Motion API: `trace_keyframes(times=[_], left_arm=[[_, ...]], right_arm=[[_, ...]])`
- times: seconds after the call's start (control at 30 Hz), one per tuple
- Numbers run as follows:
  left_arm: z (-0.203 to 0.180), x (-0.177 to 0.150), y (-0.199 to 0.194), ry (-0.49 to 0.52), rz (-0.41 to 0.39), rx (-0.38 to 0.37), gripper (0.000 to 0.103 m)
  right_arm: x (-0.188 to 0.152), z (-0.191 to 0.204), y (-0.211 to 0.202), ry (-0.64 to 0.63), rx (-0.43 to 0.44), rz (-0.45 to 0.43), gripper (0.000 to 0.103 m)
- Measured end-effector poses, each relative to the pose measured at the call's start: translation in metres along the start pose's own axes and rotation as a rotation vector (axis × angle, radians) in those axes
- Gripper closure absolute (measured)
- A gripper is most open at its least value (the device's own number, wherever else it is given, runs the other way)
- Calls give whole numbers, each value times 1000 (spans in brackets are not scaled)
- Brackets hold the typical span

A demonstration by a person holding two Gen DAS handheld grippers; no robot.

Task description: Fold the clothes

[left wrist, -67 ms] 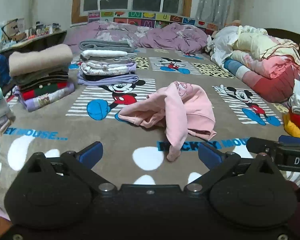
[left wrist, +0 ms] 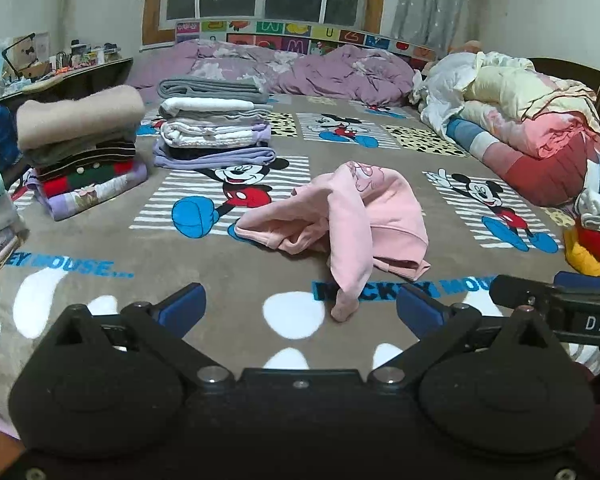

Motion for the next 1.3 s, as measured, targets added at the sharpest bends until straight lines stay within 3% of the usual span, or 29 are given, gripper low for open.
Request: trace_keyframes(times=[0.5, 1.3], left_arm=[[-5, 4, 0, -18, 49, 9, 0], [-9, 10, -2, -30, 47, -16, 0]], right_arm=[[2, 0, -5, 9, 12, 5, 0], [10, 12, -18, -70, 5, 6, 0]])
Point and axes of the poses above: each gripper's, at about its wrist camera, not at the fingertips, and y roughly the way its jaws point, z to its left, x to its top, the point moved 2 cm from there along y, roughly the way its jaws point, and after that the axes turned 13 degrees about -x, right-handed, at the moved point
